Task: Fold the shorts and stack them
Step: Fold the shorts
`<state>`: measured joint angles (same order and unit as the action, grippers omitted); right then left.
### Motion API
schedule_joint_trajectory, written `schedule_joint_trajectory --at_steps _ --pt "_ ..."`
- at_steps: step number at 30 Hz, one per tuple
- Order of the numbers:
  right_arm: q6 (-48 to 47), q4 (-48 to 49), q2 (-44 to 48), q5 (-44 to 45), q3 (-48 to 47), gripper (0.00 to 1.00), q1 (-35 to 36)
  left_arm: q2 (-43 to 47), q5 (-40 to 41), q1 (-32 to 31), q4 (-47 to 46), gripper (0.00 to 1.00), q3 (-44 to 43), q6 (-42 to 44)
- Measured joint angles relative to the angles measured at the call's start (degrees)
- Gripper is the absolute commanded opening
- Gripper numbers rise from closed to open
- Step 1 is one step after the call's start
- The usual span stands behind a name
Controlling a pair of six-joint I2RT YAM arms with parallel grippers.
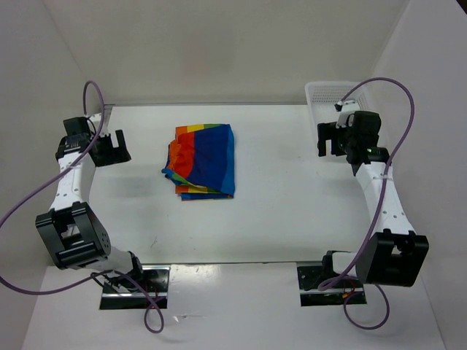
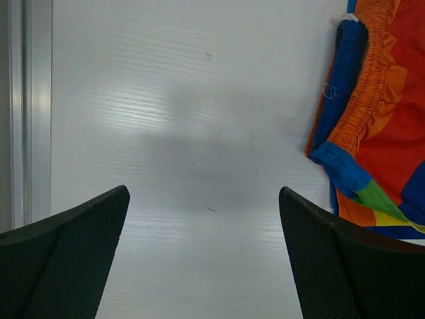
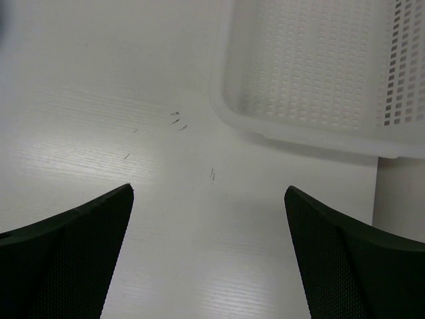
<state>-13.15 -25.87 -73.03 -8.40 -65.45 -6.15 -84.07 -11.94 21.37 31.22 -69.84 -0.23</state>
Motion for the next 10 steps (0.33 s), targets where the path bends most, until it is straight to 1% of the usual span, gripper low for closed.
schedule_joint_trajectory --at_steps 10 --pt "-0.5 0.1 3.1 -0.6 2.8 1.00 0.0 1.4 -0.4 0.0 -0.9 1.00 0.5 0.0"
